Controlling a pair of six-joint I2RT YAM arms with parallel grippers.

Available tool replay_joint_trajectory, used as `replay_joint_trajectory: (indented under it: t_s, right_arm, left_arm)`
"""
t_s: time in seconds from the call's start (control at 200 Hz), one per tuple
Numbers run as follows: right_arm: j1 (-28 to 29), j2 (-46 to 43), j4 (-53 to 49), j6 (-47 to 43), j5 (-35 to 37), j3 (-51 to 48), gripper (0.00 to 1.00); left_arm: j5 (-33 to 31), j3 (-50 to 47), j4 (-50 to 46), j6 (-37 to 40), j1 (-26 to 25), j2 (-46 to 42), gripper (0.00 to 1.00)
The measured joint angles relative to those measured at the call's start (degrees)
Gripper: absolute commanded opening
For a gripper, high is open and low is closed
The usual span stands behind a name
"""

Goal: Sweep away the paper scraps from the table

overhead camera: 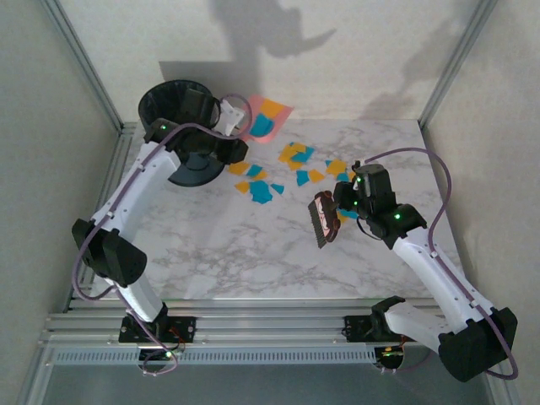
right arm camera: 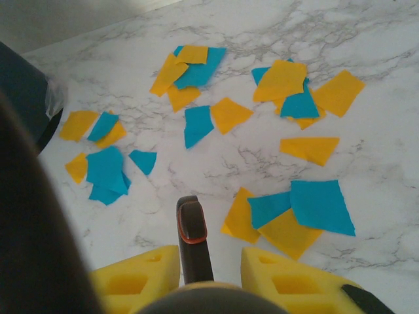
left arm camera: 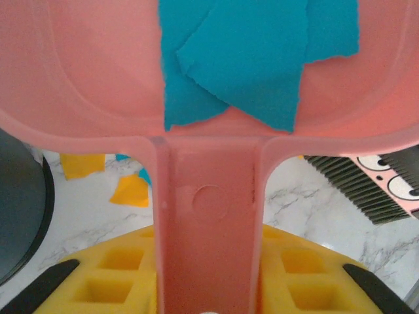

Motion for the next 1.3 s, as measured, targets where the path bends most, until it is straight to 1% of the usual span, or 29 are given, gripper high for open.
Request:
replay_joint_trajectory:
  t_s: [0.235,0.471,0.616,0.796,0.976,1.302]
  right_arm:
    - [0.00,0.00,-0.02,0.02,-0.28,0.00,0.06]
    - [0.00,0.00,-0.02,0.20,-1.09,0.00,0.06]
    - [0.00,0.00,-0.02,0.20,-1.11,0.00,0.06]
    - [0.00,0.00,-0.02,0.22,-1.11,0.00,0.06]
    - [0.00,0.00,-0.02,0.22,-1.11,0.00,0.06]
    - [0.00,0.00,-0.02,0.20,-1.11,0.00,0.06]
  left_arm:
    - [7.91,1.73,0.81,-2.08,6.43,0.72,0.00]
    - [13.79,1.73,4.35,-5.99,10.71,1.25,0.00]
    - [17.66,0.44,9.53,-9.79,13.86,1.25,0.00]
    - [22.08,-5.40,18.25,-16.76,17.51,1.14,0.00]
    - [25.79,-10.08,26.58,-24.35,19.28,1.14,0.00]
    - [28.65,-14.47,39.50,-35.39,19.52,0.72,0.00]
